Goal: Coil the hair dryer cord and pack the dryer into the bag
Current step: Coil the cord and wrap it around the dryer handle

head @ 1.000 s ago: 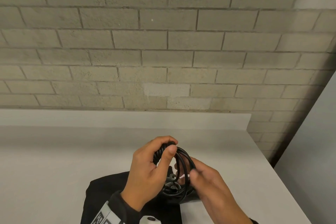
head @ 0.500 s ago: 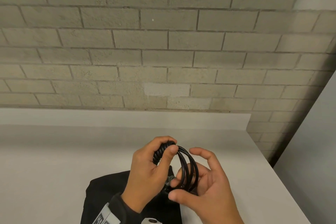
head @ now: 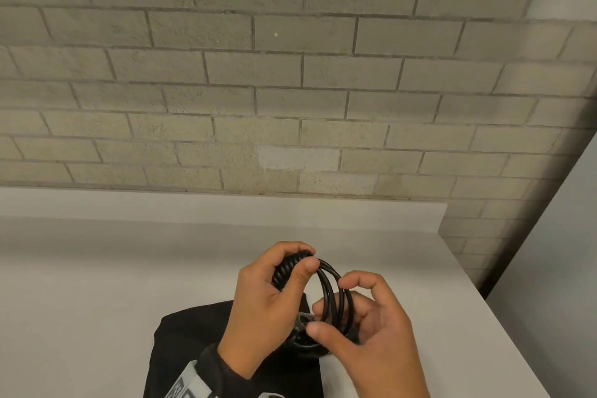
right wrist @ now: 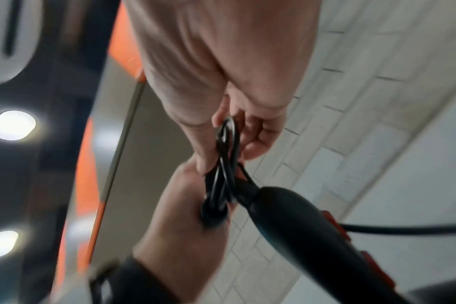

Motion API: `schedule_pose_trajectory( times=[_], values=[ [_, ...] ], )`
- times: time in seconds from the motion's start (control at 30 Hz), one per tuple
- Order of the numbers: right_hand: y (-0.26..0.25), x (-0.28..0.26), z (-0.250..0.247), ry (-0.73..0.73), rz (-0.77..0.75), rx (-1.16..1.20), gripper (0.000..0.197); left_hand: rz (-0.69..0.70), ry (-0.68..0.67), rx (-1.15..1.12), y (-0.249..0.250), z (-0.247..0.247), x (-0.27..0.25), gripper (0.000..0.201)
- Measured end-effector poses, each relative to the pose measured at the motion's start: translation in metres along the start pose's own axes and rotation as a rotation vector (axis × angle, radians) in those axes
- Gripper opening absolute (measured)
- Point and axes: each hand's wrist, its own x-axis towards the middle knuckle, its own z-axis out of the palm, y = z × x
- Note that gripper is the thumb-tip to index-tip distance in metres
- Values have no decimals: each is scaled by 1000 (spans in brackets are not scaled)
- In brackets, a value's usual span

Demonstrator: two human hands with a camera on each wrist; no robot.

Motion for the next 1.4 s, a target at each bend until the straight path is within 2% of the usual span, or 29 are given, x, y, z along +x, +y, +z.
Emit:
schedule_pose_trajectory(
  times=[0.1, 0.17, 0.23, 0.33, 0.43, 0.6, 0.73, 0.8, 0.93, 1.1, 1.23, 1.33, 1.4],
  values=[
    [-5, 4, -12, -190, 70, 121, 61, -61, -9, -94, -1, -2, 0, 17],
    [-3, 5, -14, -213, 57, 152, 58, -96, -27, -156, 2, 0, 1, 17],
    [-1, 6, -11, -156, 8, 186, 53, -112, -57, -210, 4, 3, 2, 20],
    [3, 8, -4, 22, -66, 192, 49, -127, -82, -283, 6, 9, 3, 26],
    [7, 7, 1, 161, -134, 191, 47, -107, -102, -255, 7, 13, 1, 23],
    [8, 12, -10, 234, -295, 68, 60, -55, -81, -184, 6, 13, -3, 16],
    [4, 12, -14, 213, -371, 203, 41, 36, -90, -129, 4, 14, 0, 22],
    [-2, 10, -14, 226, -386, 276, 38, 69, -87, -95, 2, 13, 4, 21],
    [-17, 3, -19, 286, -283, 400, 49, 109, -58, -45, -1, 7, 12, 18],
    [-31, -9, -21, 24, 134, 706, 70, 148, -19, 8, -1, 3, 21, 29],
    [-47, -18, -33, -152, 274, 704, 54, 172, 25, 58, -2, -2, 29, 22],
    [-55, -22, -49, -285, 313, 653, 62, 159, 43, 68, -5, -8, 33, 20],
    [-51, -23, -57, -269, 295, 549, 65, 169, 35, 71, -5, -10, 31, 19]
  ],
)
